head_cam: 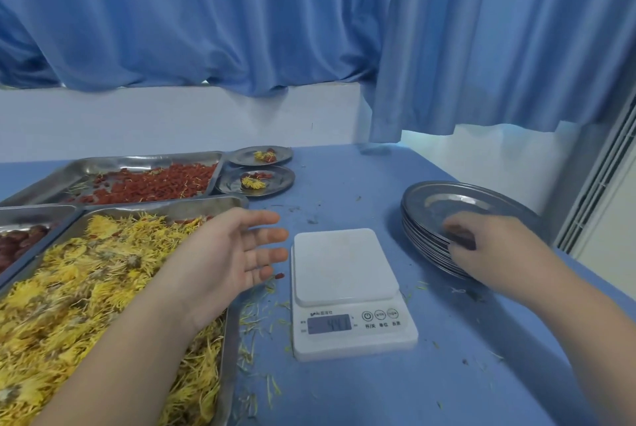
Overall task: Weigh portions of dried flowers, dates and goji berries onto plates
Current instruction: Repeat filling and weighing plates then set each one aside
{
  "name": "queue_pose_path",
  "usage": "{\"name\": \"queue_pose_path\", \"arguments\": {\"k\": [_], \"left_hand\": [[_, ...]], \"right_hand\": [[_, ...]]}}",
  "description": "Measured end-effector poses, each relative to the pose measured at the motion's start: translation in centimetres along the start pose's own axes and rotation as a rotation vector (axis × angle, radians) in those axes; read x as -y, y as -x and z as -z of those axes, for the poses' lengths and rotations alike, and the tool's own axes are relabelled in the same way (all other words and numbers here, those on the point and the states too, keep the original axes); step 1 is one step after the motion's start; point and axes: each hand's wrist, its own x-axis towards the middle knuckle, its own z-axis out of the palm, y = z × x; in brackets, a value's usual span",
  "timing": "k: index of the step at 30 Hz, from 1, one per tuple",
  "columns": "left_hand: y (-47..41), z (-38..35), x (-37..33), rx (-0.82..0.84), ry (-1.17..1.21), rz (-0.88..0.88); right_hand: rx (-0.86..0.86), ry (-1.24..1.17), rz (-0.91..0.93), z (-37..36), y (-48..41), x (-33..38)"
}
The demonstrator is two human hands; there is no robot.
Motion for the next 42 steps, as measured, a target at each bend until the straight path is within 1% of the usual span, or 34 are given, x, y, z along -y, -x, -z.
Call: {"name": "queue_pose_path", "arguments": {"k": [3, 10, 13, 16, 19, 22, 24, 27, 32, 38, 40, 42], "left_hand": [[0.0, 0.0, 0.1, -0.005, -0.022, -0.007], [0.0, -0.1, 0.1, -0.025, -0.046, -0.015], [0.0, -0.2, 0.1, -0.027, -0.05, -0.018], [0.0, -0.1, 0.2, -0.025, -0.051, -0.018], [0.0, -0.1, 0.2, -0.027, -0.047, -0.018], [0.0, -0.2, 0.2, -0.033, -0.043, -0.016], [-0.1, -0.2, 0.2, -0.035, -0.042, -0.017], [-0.1, -0.2, 0.2, -0.037, -0.042, -0.018], [0.0, -0.1, 0.2, -0.031, -0.047, -0.022], [-0.1, -0.1, 0.2, -0.028, -0.054, -0.015], [0.0, -0.1, 0.2, -0.025, -0.052, -0.012], [0.0, -0.1, 0.2, -0.025, -0.055, -0.006]], "right_hand": [[-0.026, 0.029, 0.001, -0.2, -0.1, 0.3], [-0.127, -0.047, 0.007, -0.6, -0.4, 0.0], [-0.17, -0.038, 0.064, -0.7, -0.5, -0.2], [-0.285, 0.009, 0.182, -0.9, -0.6, -0.2], [-0.436, 0.035, 0.276, -1.0, -0.7, -0.2], [-0.533, 0.017, 0.258, -0.9, -0.5, 0.1], [-0.546, 0.002, 0.206, -0.8, -0.4, 0.1], [-0.5, 0.01, 0.151, -0.6, -0.7, -0.7], [-0.251, -0.069, 0.039, 0.0, -1.1, -1.9], [-0.061, -0.125, 0.061, 0.7, -0.6, -1.7], [-0.041, -0.112, 0.064, 0.6, -0.4, -1.5], [-0.055, -0.11, 0.057, 0.6, -0.4, -1.4]]}}
